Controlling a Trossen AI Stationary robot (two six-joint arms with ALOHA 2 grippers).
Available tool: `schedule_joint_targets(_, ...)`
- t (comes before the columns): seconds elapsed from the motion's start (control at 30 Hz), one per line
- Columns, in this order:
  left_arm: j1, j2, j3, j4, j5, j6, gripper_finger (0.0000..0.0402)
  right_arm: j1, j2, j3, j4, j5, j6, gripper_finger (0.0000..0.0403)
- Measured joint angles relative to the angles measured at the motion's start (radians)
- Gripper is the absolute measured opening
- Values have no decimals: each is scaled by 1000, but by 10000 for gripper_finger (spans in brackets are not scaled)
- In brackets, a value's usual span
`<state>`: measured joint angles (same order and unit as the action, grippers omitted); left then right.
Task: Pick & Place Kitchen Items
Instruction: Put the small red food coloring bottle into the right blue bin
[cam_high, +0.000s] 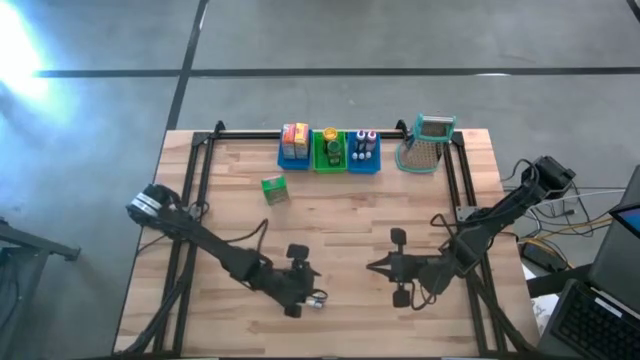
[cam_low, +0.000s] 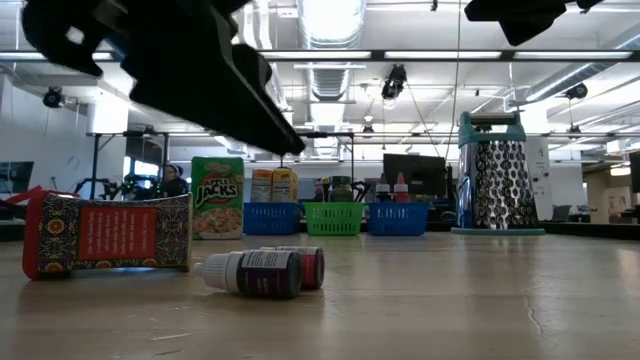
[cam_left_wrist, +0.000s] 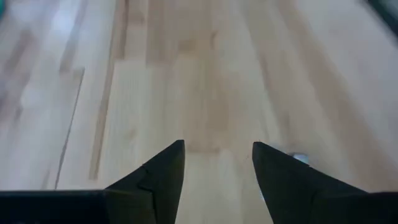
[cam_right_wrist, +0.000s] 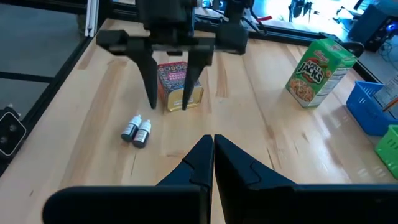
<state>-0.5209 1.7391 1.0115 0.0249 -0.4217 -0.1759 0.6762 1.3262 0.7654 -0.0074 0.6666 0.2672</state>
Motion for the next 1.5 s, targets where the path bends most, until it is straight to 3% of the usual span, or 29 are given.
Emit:
schedule_joint_targets(0.8, -37, 83, 20, -29, 29, -71, 194, 0, 2, 0, -5, 18, 6, 8)
schedule_joint_targets(1.23, -28, 134, 209, -334, 32, -43, 194, 0, 2, -1, -2, 18, 3, 8)
schedule_joint_targets(1.5, -23, 134, 214, -340, 59, -73, 194, 0, 2, -1, -3, 18, 2, 8)
